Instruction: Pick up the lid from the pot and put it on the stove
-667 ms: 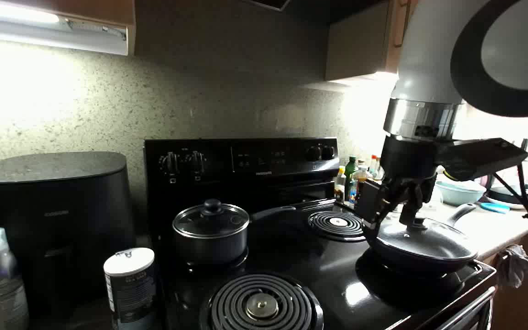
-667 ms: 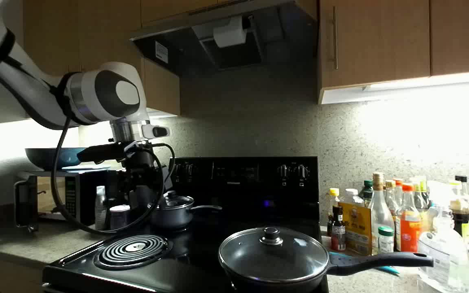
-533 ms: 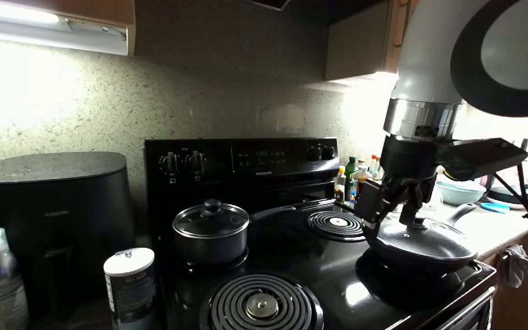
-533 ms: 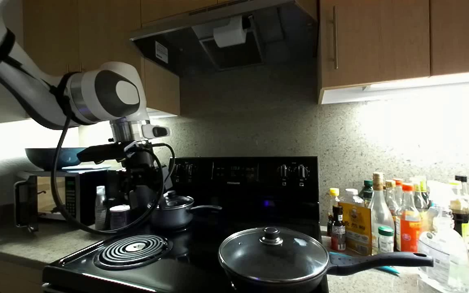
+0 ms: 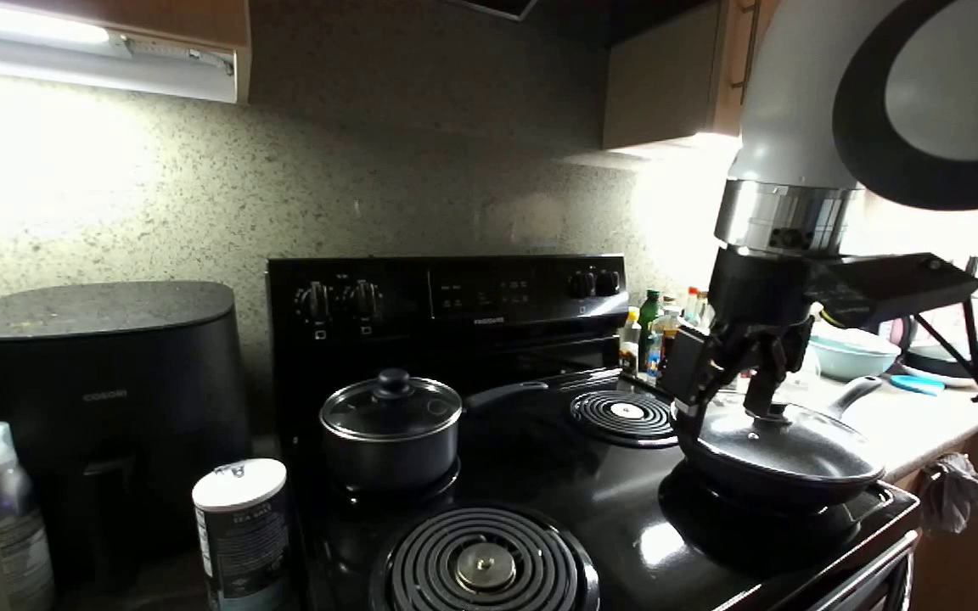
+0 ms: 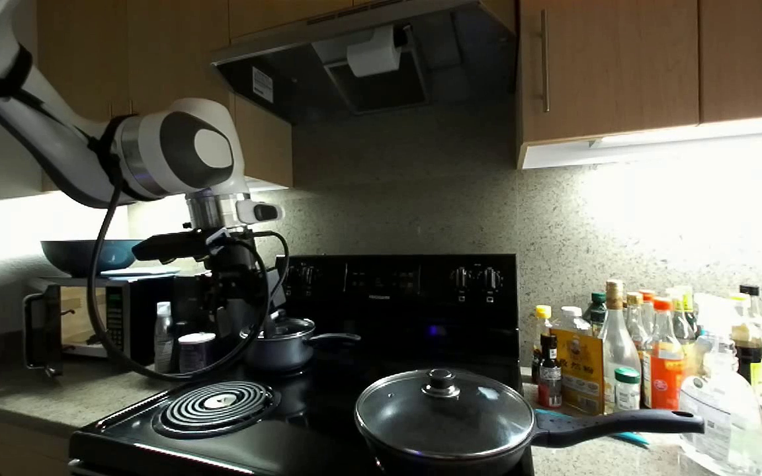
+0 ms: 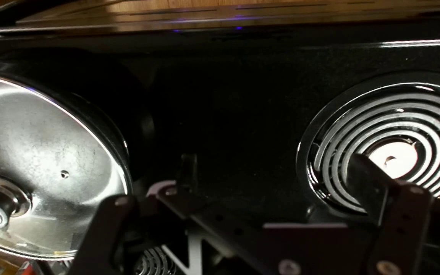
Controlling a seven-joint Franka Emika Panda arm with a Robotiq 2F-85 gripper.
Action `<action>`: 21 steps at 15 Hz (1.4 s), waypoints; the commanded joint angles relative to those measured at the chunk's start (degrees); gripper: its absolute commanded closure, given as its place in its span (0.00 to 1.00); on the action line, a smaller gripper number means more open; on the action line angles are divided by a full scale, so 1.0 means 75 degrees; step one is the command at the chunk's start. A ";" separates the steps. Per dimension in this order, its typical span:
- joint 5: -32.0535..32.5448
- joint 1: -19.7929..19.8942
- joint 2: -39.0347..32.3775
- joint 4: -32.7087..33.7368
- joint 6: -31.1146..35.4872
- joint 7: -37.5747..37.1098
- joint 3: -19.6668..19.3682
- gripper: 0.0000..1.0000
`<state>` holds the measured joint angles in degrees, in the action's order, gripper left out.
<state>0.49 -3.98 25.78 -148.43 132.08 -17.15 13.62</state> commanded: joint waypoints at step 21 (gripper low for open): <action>-0.1572 0.1458 0.0014 0.0334 0.0049 -0.0870 -0.2224 0.00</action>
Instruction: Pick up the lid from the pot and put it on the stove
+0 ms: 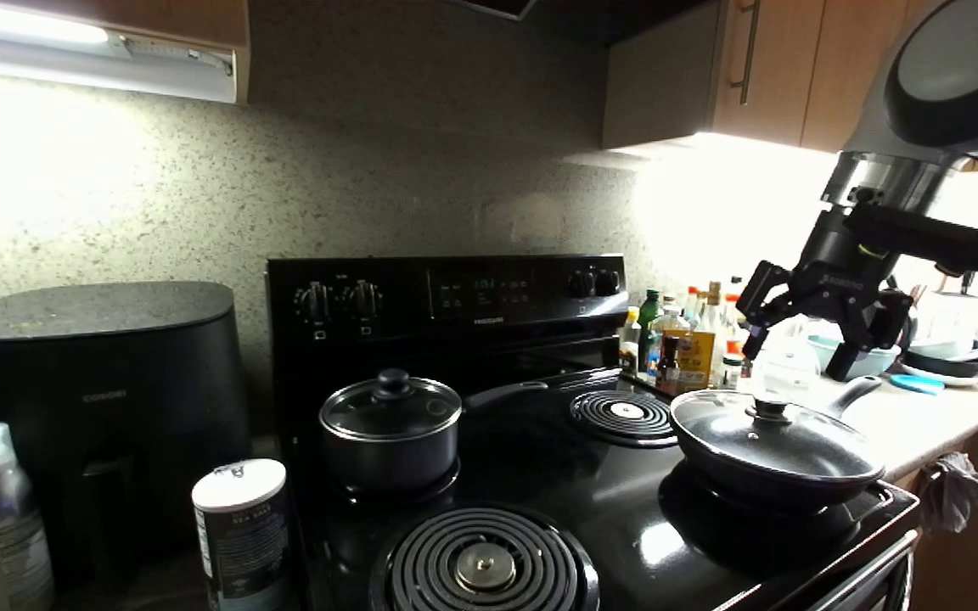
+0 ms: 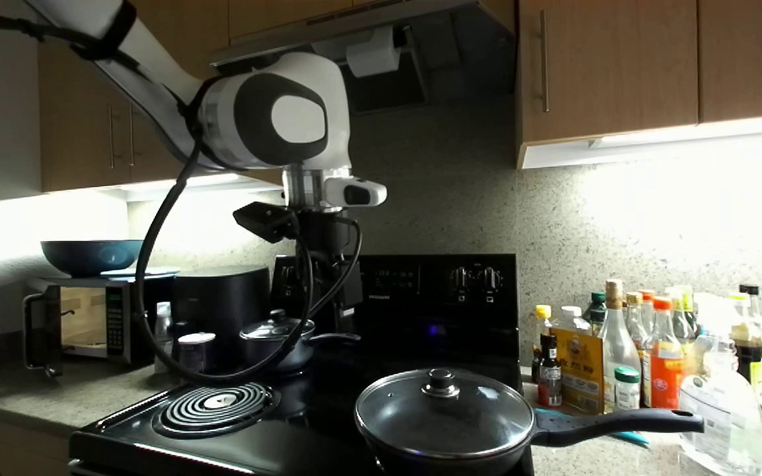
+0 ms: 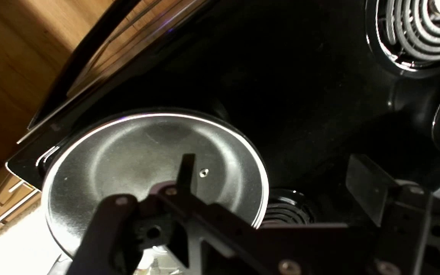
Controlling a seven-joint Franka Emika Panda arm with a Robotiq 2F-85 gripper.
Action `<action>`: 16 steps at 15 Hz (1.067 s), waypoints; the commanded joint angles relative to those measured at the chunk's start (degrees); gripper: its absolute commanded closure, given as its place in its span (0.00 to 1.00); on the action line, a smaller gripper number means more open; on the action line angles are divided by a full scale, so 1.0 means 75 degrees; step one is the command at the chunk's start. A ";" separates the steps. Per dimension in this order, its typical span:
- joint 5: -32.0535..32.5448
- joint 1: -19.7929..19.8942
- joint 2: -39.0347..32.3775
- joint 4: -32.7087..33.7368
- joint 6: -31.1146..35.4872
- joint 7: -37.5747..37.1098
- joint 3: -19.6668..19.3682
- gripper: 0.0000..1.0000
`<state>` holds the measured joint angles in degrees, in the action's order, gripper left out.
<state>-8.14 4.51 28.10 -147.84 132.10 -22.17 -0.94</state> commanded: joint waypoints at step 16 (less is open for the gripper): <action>-0.0775 0.0803 -0.2463 0.1768 0.1068 -0.0964 -0.0685 0.00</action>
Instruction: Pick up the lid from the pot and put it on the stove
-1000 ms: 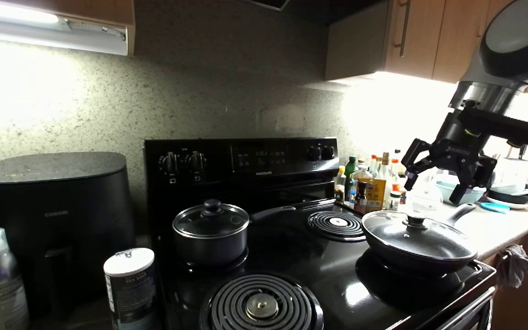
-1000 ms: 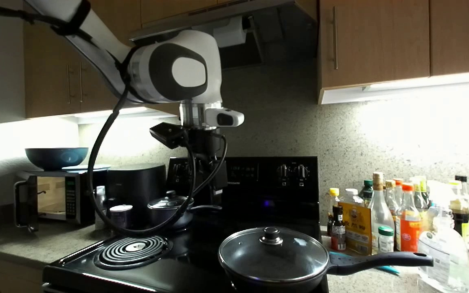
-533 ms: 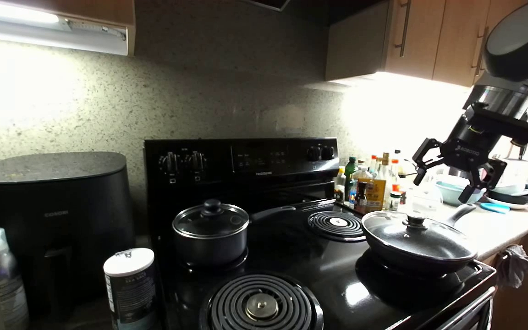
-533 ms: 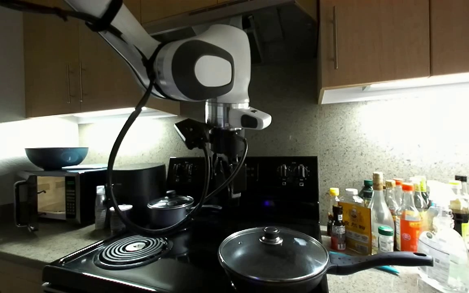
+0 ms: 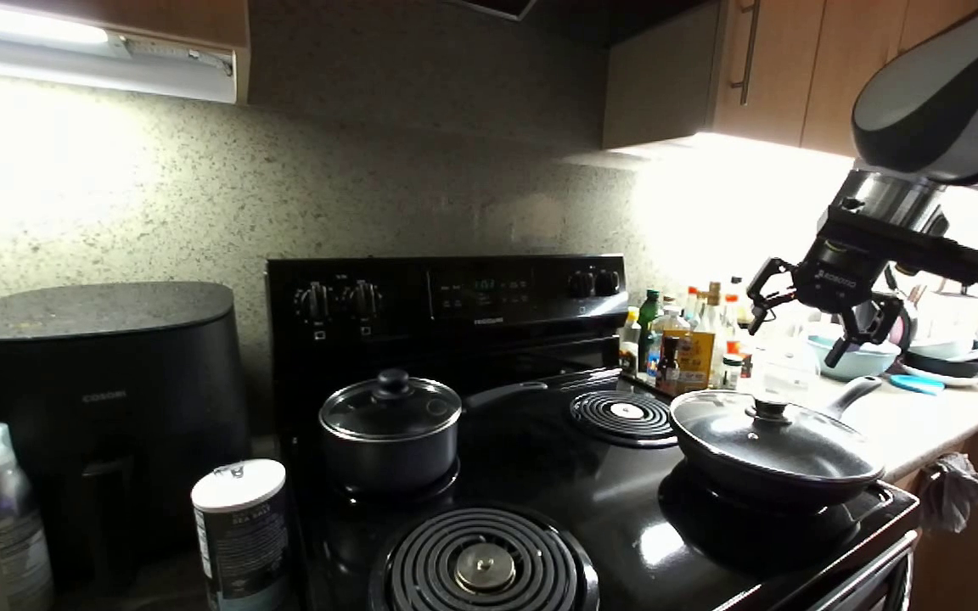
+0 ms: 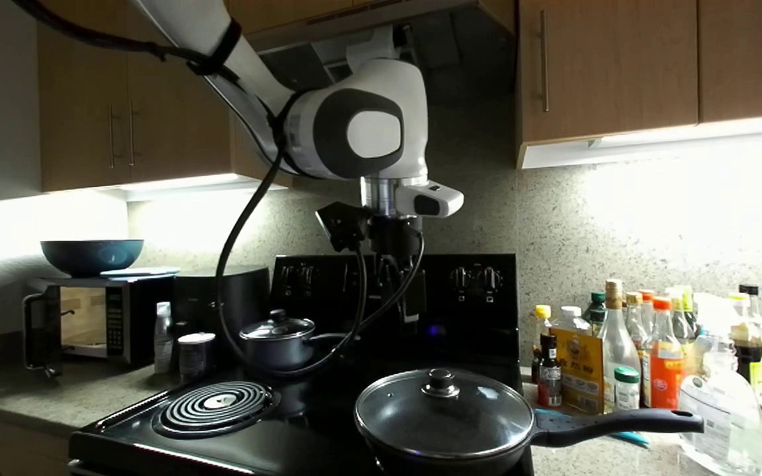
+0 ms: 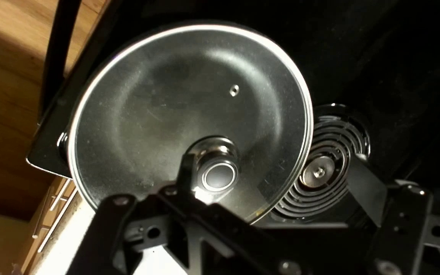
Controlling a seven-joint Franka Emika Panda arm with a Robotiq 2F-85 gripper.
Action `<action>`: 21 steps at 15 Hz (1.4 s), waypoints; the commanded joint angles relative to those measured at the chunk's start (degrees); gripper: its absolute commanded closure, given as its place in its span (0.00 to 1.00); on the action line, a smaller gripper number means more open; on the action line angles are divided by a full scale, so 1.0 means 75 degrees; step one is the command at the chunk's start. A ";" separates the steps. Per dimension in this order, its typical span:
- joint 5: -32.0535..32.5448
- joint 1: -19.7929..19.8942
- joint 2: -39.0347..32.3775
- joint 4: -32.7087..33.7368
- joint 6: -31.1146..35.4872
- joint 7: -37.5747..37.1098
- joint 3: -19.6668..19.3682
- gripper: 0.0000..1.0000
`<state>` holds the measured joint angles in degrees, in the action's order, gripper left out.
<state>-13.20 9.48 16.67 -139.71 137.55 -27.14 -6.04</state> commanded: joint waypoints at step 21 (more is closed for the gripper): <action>0.1175 0.0120 -0.2046 0.1535 -0.0657 -0.0351 -0.0416 0.00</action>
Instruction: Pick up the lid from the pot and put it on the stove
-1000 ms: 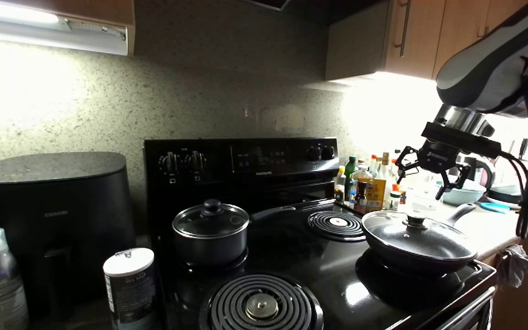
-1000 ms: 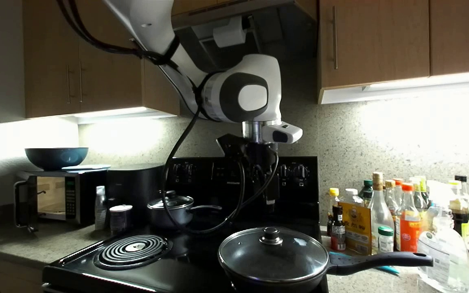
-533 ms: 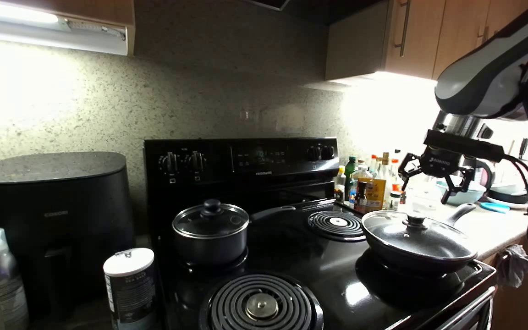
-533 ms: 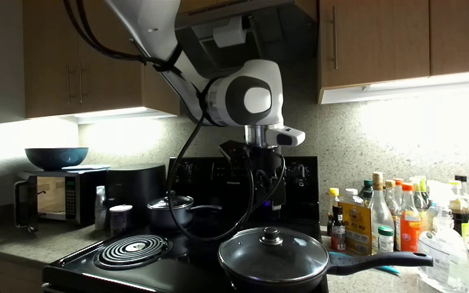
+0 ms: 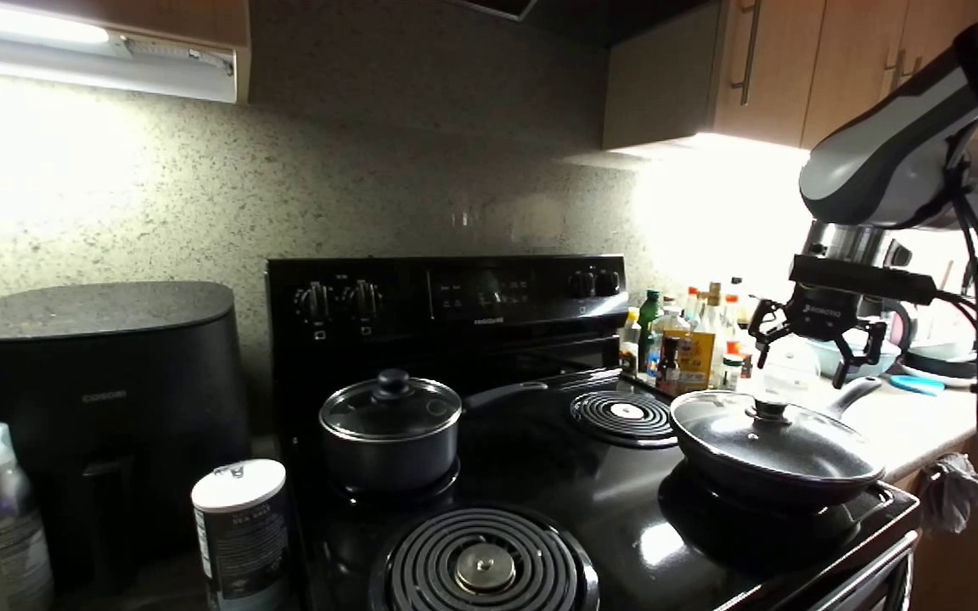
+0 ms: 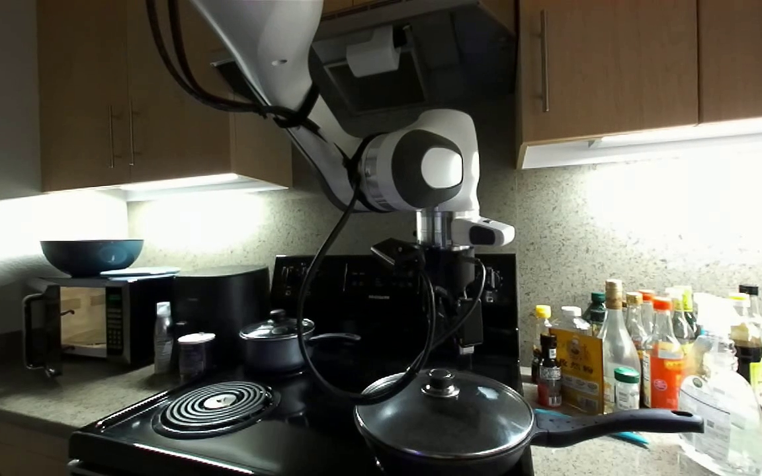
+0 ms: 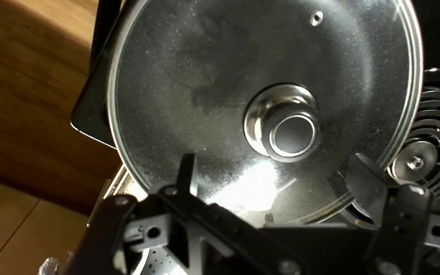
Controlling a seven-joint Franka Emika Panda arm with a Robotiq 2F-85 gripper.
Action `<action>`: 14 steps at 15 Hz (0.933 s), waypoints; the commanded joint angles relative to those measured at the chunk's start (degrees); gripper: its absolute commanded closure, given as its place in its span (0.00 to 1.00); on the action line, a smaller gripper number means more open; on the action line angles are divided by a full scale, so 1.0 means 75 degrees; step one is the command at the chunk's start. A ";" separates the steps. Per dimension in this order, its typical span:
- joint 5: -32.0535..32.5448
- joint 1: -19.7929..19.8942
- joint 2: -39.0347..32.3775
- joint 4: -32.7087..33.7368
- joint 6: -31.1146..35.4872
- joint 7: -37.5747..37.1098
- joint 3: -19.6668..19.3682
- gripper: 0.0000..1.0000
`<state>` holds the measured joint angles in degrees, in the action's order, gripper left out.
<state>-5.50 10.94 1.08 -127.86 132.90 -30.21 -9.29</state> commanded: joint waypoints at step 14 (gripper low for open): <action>0.0500 -0.0337 -0.0574 0.0130 -0.0028 0.0018 0.0062 0.00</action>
<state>-1.72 8.73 -3.24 -126.98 132.85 -30.13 -8.49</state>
